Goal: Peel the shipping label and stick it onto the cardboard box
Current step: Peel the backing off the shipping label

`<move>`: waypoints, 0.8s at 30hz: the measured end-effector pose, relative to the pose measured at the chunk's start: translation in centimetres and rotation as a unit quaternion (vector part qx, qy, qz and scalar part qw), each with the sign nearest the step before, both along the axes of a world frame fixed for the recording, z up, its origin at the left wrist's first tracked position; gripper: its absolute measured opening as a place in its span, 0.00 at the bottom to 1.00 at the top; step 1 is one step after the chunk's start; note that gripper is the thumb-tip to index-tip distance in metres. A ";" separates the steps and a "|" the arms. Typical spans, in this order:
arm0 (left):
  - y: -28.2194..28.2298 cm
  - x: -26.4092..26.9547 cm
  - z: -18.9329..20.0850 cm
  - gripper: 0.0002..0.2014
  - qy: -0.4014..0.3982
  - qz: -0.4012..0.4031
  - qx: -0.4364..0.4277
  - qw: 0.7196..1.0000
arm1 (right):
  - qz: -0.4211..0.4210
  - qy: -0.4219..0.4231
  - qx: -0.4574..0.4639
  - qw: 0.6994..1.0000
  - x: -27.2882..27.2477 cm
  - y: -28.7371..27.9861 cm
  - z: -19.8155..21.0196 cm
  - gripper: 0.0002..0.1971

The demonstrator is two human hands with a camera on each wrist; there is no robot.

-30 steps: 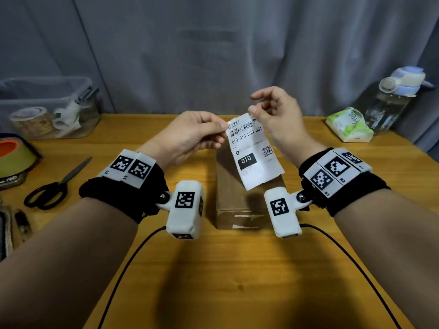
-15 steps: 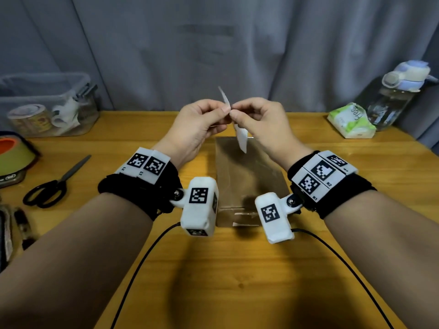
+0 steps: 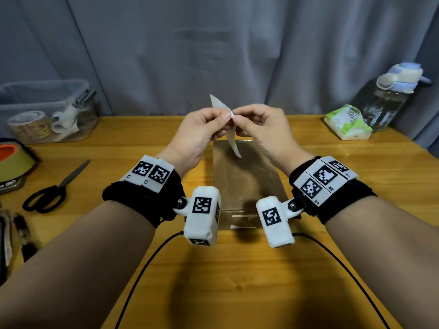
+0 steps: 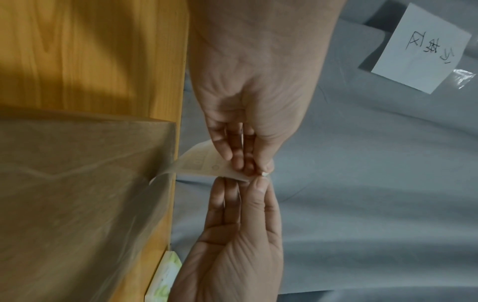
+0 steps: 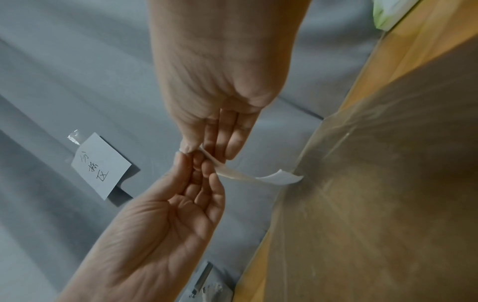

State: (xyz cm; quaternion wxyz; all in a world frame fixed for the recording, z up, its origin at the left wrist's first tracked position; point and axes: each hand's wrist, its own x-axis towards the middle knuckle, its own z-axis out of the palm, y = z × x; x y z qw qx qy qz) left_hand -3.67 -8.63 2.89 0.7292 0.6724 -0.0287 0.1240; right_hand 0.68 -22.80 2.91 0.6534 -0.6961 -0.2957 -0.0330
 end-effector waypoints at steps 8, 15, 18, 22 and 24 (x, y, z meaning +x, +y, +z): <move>-0.1 0.0 -0.2 0.09 -0.001 0.004 0.007 1.000 | -0.005 -0.007 -0.010 1.000 0.1 -0.1 -0.2 0.09; 0.1 0.1 -0.4 0.10 -0.001 0.004 0.016 1.000 | -0.003 -0.008 -0.013 1.000 0.0 -0.1 -0.2 0.09; 0.1 0.0 -0.4 0.09 -0.004 0.005 0.018 1.000 | -0.001 -0.012 -0.015 1.000 0.1 0.0 -0.4 0.08; 0.1 0.0 -0.5 0.08 -0.003 0.009 0.016 1.000 | -0.004 -0.008 -0.001 1.000 0.3 0.1 -0.7 0.07; 0.2 0.0 -0.4 0.08 -0.004 0.006 0.014 1.000 | -0.006 -0.008 0.003 1.000 0.4 0.2 -0.7 0.08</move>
